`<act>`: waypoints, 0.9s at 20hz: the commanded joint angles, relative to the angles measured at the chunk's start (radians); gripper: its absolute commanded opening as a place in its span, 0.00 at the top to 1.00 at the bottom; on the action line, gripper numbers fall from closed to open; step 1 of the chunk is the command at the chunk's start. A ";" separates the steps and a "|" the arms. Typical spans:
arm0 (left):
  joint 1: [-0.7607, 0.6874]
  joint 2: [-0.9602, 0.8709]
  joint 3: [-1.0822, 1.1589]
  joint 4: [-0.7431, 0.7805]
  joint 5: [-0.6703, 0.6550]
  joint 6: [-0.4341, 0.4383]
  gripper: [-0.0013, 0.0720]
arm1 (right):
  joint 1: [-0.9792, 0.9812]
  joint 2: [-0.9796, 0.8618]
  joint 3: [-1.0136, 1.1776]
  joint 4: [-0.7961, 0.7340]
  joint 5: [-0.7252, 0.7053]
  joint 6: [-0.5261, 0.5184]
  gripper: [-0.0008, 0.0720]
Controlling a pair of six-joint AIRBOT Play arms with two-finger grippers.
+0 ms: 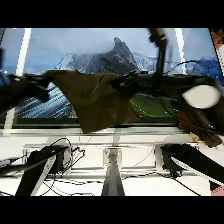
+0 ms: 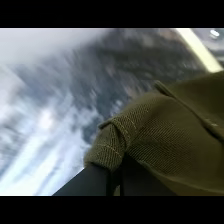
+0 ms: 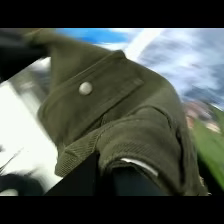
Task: Fold the clothes and pants, and hang the long-sleeved shirts on hangers.
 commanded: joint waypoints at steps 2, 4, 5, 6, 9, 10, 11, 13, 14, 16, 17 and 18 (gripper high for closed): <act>-0.098 -0.294 -0.091 -0.076 0.209 0.041 0.93 | -0.117 -0.172 -0.094 -0.120 -0.162 0.163 0.93; -0.144 -0.400 -0.091 -0.076 0.175 0.003 0.93 | -0.234 -0.220 -0.094 -0.118 -0.084 0.165 0.93; -0.166 -0.435 -0.091 -0.075 0.125 -0.034 0.93 | -0.286 -0.222 -0.094 -0.118 -0.012 0.164 0.93; -0.183 -0.457 -0.091 -0.076 0.053 -0.039 0.93 | -0.334 -0.216 -0.094 -0.119 0.076 0.161 0.93; -0.209 -0.471 -0.091 -0.076 -0.159 -0.084 0.93 | -0.443 -0.213 -0.094 -0.122 0.415 0.025 0.93; -0.219 -0.472 -0.091 -0.075 -0.227 -0.111 0.93 | -0.459 -0.212 -0.095 -0.123 0.521 -0.014 0.93; -0.231 -0.472 -0.091 -0.075 -0.279 -0.124 0.93 | -0.464 -0.212 -0.101 -0.123 0.636 -0.058 0.93; -0.265 -0.472 -0.092 -0.075 -0.326 -0.125 0.93 | -0.461 -0.212 -0.140 -0.118 0.748 -0.102 0.93; -0.286 -0.472 -0.092 -0.075 -0.328 -0.125 0.93 | -0.461 -0.212 -0.177 -0.120 0.755 -0.103 0.93; -0.328 -0.476 -0.092 -0.075 -0.328 -0.125 0.93 | -0.461 -0.212 -0.260 -0.120 0.734 -0.119 0.93; -0.349 -0.484 -0.092 -0.075 -0.328 -0.125 0.93 | -0.461 -0.212 -0.300 -0.120 0.718 -0.118 0.93; -0.367 -0.493 -0.092 -0.075 -0.328 -0.124 0.93 | -0.461 -0.212 -0.335 -0.120 0.700 -0.118 0.91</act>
